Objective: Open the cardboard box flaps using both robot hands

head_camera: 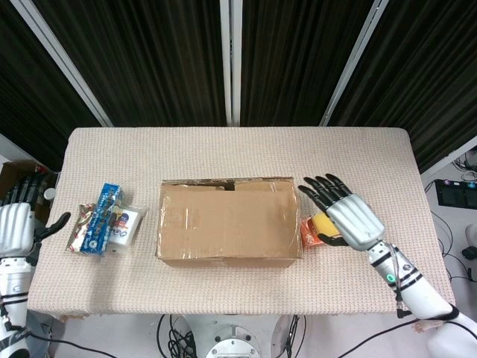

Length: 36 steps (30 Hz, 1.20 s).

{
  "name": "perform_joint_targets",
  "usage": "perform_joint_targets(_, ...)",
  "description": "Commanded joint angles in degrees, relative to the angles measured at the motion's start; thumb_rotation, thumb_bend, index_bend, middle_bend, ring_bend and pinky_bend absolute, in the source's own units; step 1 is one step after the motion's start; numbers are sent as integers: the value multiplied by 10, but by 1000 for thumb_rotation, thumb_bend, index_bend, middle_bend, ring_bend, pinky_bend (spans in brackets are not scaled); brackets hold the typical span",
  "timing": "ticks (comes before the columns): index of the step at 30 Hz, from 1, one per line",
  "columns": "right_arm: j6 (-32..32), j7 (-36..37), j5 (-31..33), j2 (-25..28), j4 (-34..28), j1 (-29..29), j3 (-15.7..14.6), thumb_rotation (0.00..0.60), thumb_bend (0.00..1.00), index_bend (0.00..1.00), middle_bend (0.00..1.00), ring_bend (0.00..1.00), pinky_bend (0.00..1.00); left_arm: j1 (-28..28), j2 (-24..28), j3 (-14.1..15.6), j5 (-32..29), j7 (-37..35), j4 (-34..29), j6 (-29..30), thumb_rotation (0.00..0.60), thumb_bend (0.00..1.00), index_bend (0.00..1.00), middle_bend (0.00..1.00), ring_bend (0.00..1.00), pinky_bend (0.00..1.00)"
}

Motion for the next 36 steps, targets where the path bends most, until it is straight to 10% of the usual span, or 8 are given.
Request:
perform_joint_targets(1, -152, 11, 131, -1, -8, 132, 58, 600, 66, 0, 0, 0, 0, 31, 2, 13, 0, -27, 14, 21, 0, 0, 142, 116, 86, 165)
perform_joint_targets(19, -318, 37, 466, -52, 87, 403, 26, 600, 212, 0, 72, 0, 0, 74, 12, 7, 12, -62, 28, 18, 0, 0, 134, 116, 86, 165)
perform_joint_targets(36, -381, 117, 494, -70, 142, 463, -12, 600, 694, 0, 80, 0, 0, 81, 14, -6, 23, -61, 28, 6, 0, 0, 133, 116, 86, 165)
